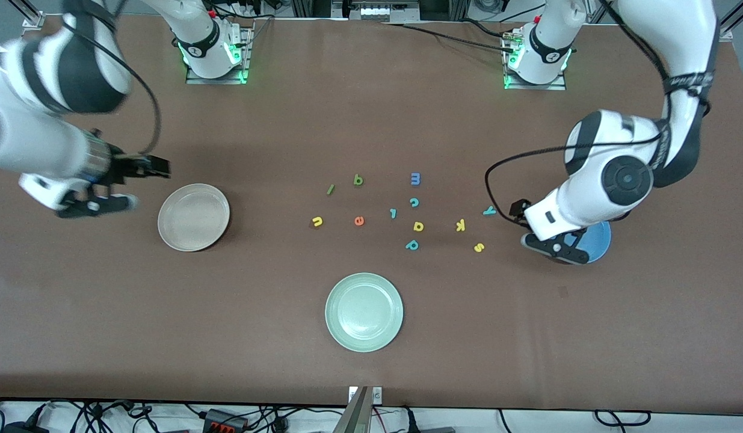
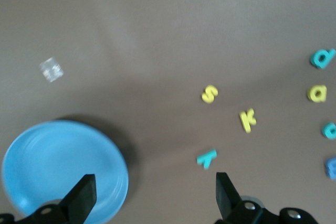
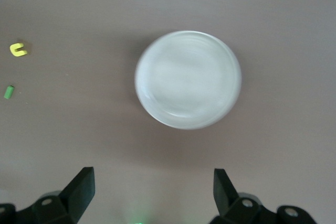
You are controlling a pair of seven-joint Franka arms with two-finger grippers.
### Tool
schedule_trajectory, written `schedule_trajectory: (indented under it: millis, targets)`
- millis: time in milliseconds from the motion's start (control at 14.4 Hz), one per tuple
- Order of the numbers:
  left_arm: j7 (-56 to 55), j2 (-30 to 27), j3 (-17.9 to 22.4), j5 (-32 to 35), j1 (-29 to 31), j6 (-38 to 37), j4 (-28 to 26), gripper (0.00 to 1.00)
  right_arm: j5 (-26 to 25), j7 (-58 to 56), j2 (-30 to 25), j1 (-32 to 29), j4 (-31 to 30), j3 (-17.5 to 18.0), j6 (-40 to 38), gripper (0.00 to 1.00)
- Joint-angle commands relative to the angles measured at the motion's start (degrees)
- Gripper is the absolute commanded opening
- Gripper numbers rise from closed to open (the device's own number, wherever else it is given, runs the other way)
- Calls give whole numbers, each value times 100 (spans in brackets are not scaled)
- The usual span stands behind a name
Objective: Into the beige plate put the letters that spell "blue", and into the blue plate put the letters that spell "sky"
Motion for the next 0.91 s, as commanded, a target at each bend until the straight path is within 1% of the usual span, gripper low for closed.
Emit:
schedule_trajectory:
  millis: [0, 209, 348, 488, 697, 836]
  targets:
    - [-9, 428, 25, -93, -202, 459, 143, 100, 201, 57, 545, 366, 40, -30, 518, 100]
    - [-439, 806, 34, -84, -378, 1074, 90, 100, 219, 364, 976, 840, 40, -30, 1169, 100]
    - [-484, 1035, 25, -84, -440, 1321, 90, 100, 237, 452, 1222, 1139, 48, -30, 1590, 100]
    - [-703, 1281, 34, -84, -563, 1550, 90, 100, 499, 767, 1460, 1420, 57, -30, 2038, 100]
    - [-1012, 1510, 25, -84, -598, 1665, 90, 100, 501, 1365, 1820, 1834, 84, -38, 2742, 100]
    - [-1038, 1528, 25, -84, -607, 1665, 90, 100, 483, 1533, 2005, 1975, 75, -47, 2972, 100]
